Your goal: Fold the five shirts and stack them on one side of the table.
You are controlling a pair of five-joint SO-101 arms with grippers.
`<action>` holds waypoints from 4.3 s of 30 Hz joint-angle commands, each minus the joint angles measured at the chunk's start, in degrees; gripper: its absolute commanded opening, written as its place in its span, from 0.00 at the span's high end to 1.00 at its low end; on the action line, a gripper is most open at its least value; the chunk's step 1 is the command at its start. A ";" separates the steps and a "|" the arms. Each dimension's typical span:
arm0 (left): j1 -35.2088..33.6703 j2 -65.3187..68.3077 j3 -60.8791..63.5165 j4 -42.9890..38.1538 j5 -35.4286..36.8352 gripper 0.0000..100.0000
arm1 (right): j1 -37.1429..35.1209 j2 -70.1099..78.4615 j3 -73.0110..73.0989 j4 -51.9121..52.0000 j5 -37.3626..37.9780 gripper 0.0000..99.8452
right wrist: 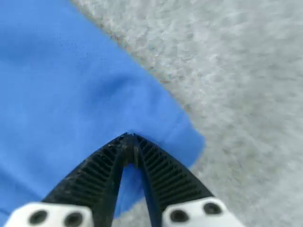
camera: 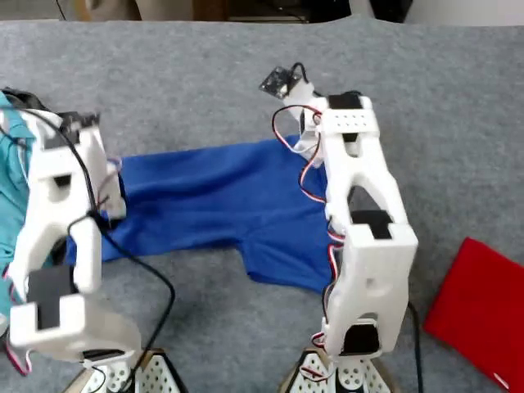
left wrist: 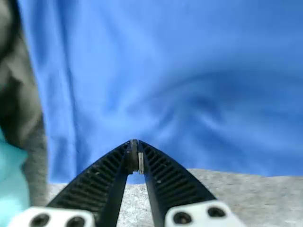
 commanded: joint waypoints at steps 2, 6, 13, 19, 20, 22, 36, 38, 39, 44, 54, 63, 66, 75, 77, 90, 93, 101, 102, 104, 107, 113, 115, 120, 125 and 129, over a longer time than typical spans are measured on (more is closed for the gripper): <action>-1.41 -4.79 13.89 -13.01 -0.44 0.98 | -0.13 3.38 -5.23 0.35 -0.53 0.99; -3.34 -4.70 16.70 -17.05 -0.44 0.98 | -0.13 4.35 -5.85 0.09 -0.26 0.99; -5.54 -4.70 18.99 -17.14 -3.78 0.98 | 2.59 4.44 -5.85 -0.18 1.76 0.99; -12.84 -4.70 14.68 -17.58 -5.10 0.98 | 4.09 4.53 -6.11 -0.26 2.29 0.99; -13.54 -4.70 13.80 -17.41 -6.15 0.98 | 4.09 4.53 -6.11 -0.18 2.29 0.99; -13.63 -4.79 11.52 -15.38 -6.95 0.98 | 3.82 4.09 -6.11 0.26 2.29 0.99; -2.11 -4.09 -10.11 -6.86 2.11 0.98 | -0.57 -16.92 -7.25 14.33 1.67 0.99; -1.93 -1.54 -12.48 -9.41 2.11 0.98 | -0.48 -20.62 -4.44 15.82 0.88 0.99; -1.93 0.48 -13.71 -10.37 2.11 0.98 | -0.31 -22.37 -2.15 15.74 0.70 0.99; -2.46 12.97 -21.63 -11.08 2.99 0.98 | -0.57 -32.40 15.43 8.97 0.62 0.99; -3.69 25.89 -31.38 -10.99 4.13 0.98 | 1.89 -26.51 35.65 -8.70 0.53 0.99; -8.62 28.18 -34.29 -12.84 0.97 0.98 | 7.52 -15.60 28.00 -5.01 2.99 0.99; -9.23 30.64 -37.10 -12.57 0.44 0.98 | 9.89 -15.60 28.00 -5.01 4.48 0.99; -9.05 37.32 -45.10 -9.05 0.88 0.98 | 8.66 -17.36 27.47 -4.48 5.36 0.99; -8.00 37.14 -47.65 -6.33 0.88 0.98 | 6.55 -19.56 27.21 -2.64 5.36 0.99; -5.01 37.14 -71.56 19.52 0.44 0.98 | -3.21 -34.33 27.47 1.49 3.69 0.99; -5.19 37.14 -74.90 23.38 0.44 0.98 | -3.38 -28.35 27.12 -1.32 1.41 0.99; -4.75 32.84 -74.37 25.23 -1.93 0.98 | -3.47 -11.82 23.78 -3.60 1.76 0.99; -4.75 31.60 -73.76 25.23 -2.11 0.98 | -3.12 -11.82 23.16 -2.81 1.76 0.99; -5.19 29.14 -72.88 25.23 -3.08 0.98 | -2.51 -11.82 23.08 -2.46 1.76 0.99; -6.07 26.95 -72.35 25.23 -3.60 0.98 | -0.48 -11.82 23.08 -2.46 1.85 0.99; -8.26 26.33 -72.53 25.14 -4.40 0.98 | 4.00 -11.82 23.08 -2.55 5.19 0.99; -8.53 26.33 -72.44 25.14 -4.48 0.98 | 4.44 -11.82 23.08 -2.55 5.71 0.99; -8.88 25.71 -72.88 25.05 -4.75 0.98 | 4.79 -11.82 23.08 -2.55 6.15 0.99; -8.97 26.07 -72.97 25.05 -4.84 0.98 | 4.00 -11.82 23.08 -2.55 7.47 0.99; -8.62 26.24 -72.53 25.05 -4.48 0.98 | -0.22 -12.18 22.90 -2.11 7.56 0.99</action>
